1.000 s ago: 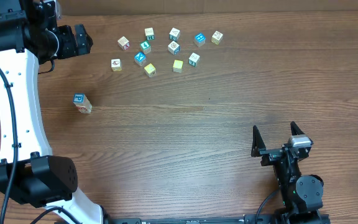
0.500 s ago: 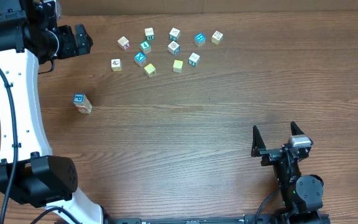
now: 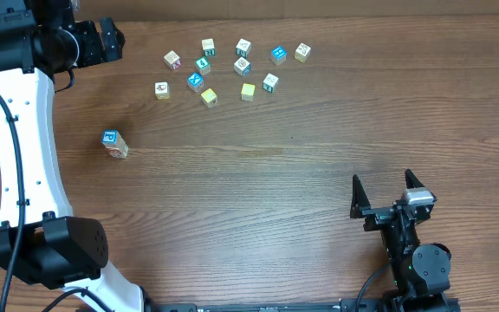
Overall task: Form a tower
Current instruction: 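Move the left gripper back right toward the block cluster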
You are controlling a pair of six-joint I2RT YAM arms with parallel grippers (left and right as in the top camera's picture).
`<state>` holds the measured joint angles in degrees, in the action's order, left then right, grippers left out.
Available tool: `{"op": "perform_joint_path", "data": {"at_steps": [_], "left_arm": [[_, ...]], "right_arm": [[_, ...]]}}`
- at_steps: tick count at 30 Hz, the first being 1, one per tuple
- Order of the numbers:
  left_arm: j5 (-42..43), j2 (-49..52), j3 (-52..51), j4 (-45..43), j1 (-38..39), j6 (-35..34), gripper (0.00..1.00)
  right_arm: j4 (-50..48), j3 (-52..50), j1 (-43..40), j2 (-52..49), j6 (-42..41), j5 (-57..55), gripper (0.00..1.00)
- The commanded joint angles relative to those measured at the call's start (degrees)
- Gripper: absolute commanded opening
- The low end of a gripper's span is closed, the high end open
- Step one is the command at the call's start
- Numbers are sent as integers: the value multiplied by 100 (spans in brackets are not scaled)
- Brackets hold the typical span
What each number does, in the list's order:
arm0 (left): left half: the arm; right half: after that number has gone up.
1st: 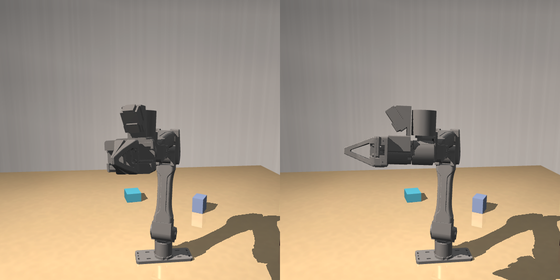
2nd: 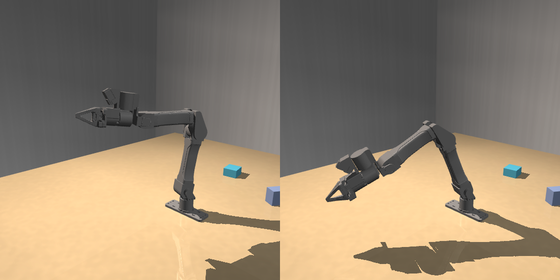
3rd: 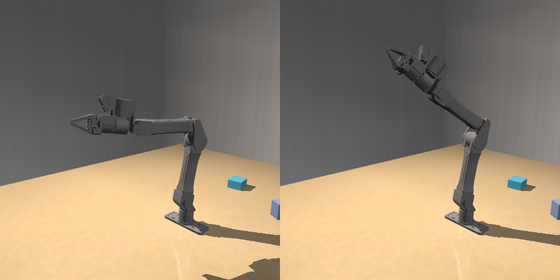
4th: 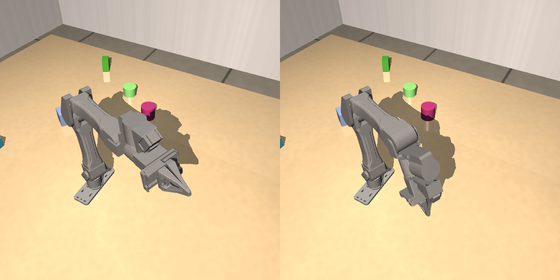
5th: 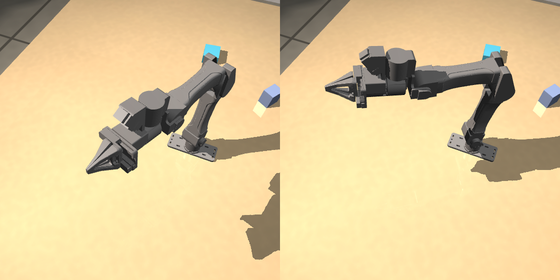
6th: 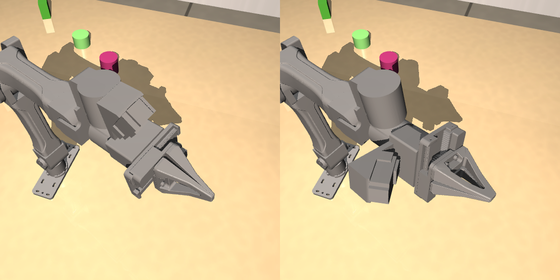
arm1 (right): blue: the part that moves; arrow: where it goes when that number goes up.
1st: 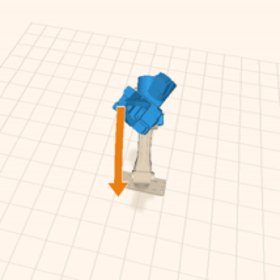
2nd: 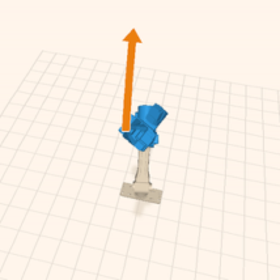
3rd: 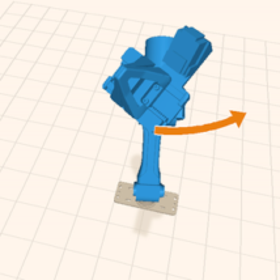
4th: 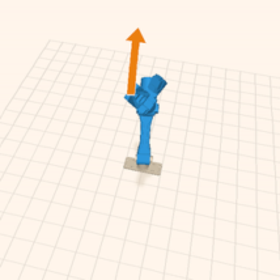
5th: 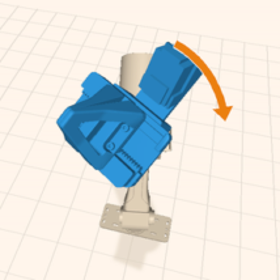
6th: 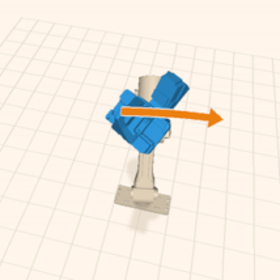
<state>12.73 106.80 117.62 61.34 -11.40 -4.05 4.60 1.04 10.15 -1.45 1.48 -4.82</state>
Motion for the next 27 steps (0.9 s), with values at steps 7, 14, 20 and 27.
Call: {"op": "perform_joint_path", "data": {"at_steps": [7,14,20,27], "left_arm": [[920,-20,-20,-15,15,-68,100],[1169,107,-22,-44,470,-114,18],[525,345,-24,-61,1233,-131,5],[-564,647,-24,-393,2048,-658,8]], "right_arm": [[-24,-59,-15,9,11,0,100],[-24,-59,-15,9,11,0,100],[-24,-59,-15,9,11,0,100],[-24,-59,-15,9,11,0,100]]}}
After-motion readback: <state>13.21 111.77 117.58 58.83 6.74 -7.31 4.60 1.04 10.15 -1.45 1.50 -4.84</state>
